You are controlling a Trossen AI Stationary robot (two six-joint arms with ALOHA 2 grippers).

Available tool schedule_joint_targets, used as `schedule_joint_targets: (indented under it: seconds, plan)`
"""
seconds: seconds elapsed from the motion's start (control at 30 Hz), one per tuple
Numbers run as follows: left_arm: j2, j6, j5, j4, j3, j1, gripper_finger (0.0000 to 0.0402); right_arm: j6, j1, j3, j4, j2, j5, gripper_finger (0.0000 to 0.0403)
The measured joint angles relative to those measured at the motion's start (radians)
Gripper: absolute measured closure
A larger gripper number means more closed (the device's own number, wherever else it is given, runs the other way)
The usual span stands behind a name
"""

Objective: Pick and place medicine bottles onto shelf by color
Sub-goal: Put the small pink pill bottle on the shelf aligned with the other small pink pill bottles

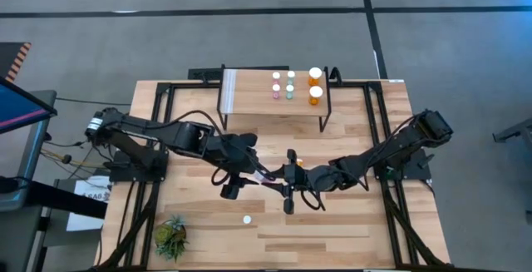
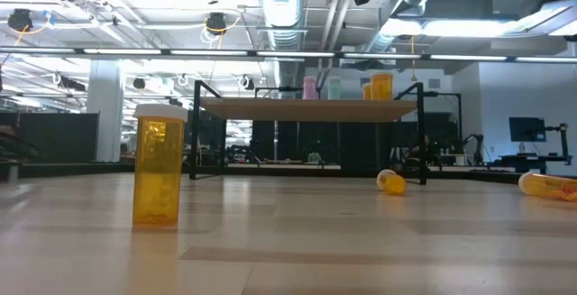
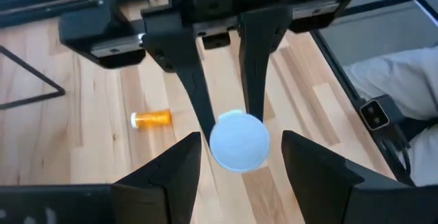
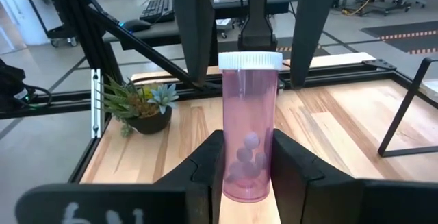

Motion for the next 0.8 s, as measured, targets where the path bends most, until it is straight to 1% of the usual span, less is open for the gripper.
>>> schedule_joint_targets:
  seconds: [0.2,0.8]
  plan:
    - [0.0,0.0,-0.001,-0.002,-0.002,0.0,0.0222,0.0,0.0,0.0,0.0,0.0,0.0,0.0294]
    - [-0.001,0.014,-0.005,0.04,-0.002,0.0,0.0295,0.0,0.0,0.0,-0.001,0.0,0.0,0.0294]
